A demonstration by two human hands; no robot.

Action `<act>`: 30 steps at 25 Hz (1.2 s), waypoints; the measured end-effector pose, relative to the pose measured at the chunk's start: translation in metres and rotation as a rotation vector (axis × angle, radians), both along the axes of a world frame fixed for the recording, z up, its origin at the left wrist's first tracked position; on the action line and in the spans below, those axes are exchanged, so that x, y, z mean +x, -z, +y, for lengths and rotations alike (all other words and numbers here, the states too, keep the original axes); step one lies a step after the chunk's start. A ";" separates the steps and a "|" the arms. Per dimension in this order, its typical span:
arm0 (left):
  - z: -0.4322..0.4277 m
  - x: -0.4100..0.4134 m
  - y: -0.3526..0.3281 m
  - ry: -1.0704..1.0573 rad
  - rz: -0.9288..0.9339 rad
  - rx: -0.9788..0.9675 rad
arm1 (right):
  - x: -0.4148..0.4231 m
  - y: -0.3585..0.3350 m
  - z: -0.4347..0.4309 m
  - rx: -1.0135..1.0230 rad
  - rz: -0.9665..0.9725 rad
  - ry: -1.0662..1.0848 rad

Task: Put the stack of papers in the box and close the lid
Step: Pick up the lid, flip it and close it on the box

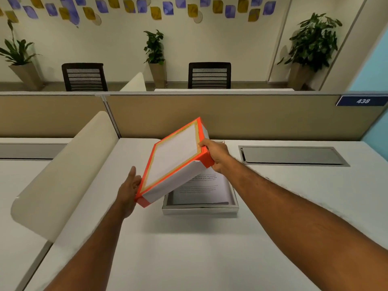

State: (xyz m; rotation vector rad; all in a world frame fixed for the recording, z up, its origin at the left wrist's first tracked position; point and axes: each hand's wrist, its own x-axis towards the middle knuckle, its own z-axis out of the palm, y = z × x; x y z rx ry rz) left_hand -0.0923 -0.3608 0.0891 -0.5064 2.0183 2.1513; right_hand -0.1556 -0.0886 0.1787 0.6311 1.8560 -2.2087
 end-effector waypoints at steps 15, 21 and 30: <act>0.052 -0.059 -0.004 0.078 0.212 -0.199 | 0.012 0.083 0.079 0.101 0.068 0.035; 0.058 -0.058 0.009 0.098 0.220 -0.226 | 0.017 0.107 0.084 0.096 0.027 0.020; 0.066 -0.014 0.062 0.056 0.140 -0.282 | 0.045 0.144 0.092 0.151 0.058 -0.139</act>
